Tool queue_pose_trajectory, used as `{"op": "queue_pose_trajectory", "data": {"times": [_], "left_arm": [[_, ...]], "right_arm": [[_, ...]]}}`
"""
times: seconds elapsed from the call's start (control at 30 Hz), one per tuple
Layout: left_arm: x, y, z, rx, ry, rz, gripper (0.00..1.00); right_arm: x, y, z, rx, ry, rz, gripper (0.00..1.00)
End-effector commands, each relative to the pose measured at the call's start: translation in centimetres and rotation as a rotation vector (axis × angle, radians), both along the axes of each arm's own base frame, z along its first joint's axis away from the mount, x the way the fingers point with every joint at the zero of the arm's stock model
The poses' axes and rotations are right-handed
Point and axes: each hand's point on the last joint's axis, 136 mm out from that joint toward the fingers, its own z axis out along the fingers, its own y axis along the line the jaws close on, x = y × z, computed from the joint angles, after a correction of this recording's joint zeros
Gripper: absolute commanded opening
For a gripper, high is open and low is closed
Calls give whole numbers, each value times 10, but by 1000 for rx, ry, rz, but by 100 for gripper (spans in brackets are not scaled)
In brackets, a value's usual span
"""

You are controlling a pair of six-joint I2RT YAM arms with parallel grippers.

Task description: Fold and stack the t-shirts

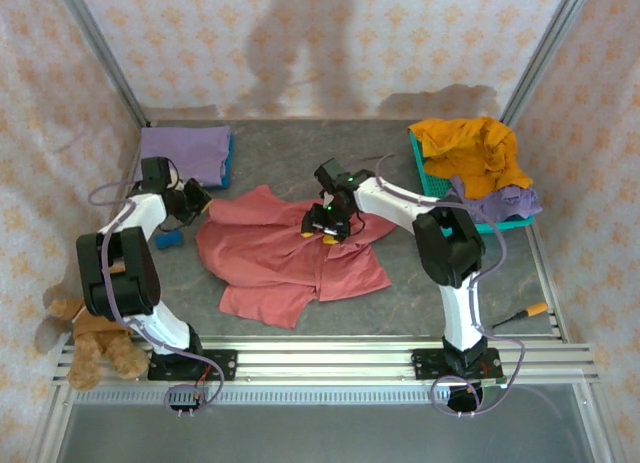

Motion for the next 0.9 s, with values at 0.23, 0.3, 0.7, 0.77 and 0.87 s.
{"op": "queue_pose_trajectory", "data": {"times": [0.23, 0.3, 0.7, 0.77, 0.87], "left_arm": [[-10, 42, 95, 225, -133, 95, 0], [-10, 38, 98, 218, -134, 57, 0], [-10, 22, 85, 112, -133, 36, 0], [-9, 22, 85, 108, -136, 38, 0], [-5, 20, 86, 97, -139, 37, 0]], "right_arm": [[-45, 74, 10, 157, 17, 198, 56], [-34, 70, 32, 153, -73, 187, 56], [92, -91, 53, -408, -307, 54, 56], [113, -109, 45, -475, -325, 65, 55], [142, -127, 34, -544, -352, 72, 54]]}}
